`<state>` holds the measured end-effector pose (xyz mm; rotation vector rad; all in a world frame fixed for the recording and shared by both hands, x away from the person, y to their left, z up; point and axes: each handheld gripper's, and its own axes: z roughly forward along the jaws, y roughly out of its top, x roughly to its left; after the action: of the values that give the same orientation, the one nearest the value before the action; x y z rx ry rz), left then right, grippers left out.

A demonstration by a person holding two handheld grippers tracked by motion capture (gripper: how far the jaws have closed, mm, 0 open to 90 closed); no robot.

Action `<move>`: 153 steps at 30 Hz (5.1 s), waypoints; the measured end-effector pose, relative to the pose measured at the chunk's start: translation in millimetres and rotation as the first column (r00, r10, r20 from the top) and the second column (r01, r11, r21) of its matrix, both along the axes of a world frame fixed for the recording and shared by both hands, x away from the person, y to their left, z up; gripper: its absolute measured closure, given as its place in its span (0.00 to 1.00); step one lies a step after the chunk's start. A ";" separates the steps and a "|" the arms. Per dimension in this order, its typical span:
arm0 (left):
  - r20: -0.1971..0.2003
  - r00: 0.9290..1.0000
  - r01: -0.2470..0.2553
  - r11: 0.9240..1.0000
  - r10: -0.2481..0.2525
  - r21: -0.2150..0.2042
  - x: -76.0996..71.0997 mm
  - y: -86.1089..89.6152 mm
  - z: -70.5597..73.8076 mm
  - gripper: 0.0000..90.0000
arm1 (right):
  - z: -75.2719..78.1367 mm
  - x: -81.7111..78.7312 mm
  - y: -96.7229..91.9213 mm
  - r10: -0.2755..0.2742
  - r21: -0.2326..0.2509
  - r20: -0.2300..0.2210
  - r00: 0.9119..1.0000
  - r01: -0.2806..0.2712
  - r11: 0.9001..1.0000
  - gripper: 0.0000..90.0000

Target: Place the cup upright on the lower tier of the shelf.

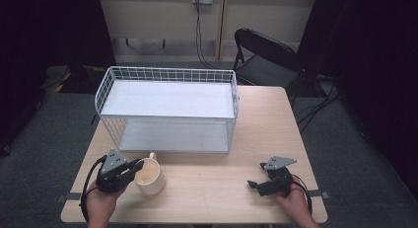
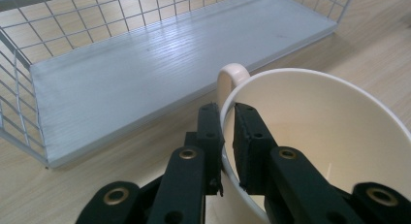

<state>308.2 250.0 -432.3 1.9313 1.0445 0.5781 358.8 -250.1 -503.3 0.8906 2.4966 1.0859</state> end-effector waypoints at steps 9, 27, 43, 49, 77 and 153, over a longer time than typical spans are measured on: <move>-0.001 1.000 -0.014 1.000 0.014 -0.004 4.1 -1.0 2.6 0.91 | 0.0 0.0 0.0 0.000 0.000 0.000 1.000 0.000 1.000 0.14; 0.013 0.998 -0.066 0.998 0.067 -0.021 18.9 -4.2 7.3 0.91 | 0.0 0.0 0.0 0.000 0.000 0.000 1.000 0.000 1.000 0.14; 0.044 0.992 -0.113 0.993 0.114 -0.035 35.0 -15.4 13.0 0.91 | 0.0 0.0 0.0 0.000 0.000 0.000 1.000 0.000 1.000 0.14; 0.044 0.991 -0.127 0.991 0.129 -0.032 40.2 -19.4 13.4 0.91 | 0.0 0.0 0.0 0.000 0.000 0.000 1.000 0.000 1.000 0.14; 0.081 0.976 -0.203 0.979 0.203 -0.017 60.9 -32.2 13.6 0.91 | 0.0 0.0 0.0 0.000 0.000 0.000 1.000 0.000 1.000 0.14; 0.127 0.929 -0.344 0.938 0.347 -0.049 94.5 -55.9 -7.0 0.87 | 0.0 -0.5 -0.2 -0.002 -0.001 0.000 1.000 0.002 1.000 0.14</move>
<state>402.7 194.1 -439.3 1.6688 1.3082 0.8735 358.3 -250.4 -503.3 0.8921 2.4953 1.0845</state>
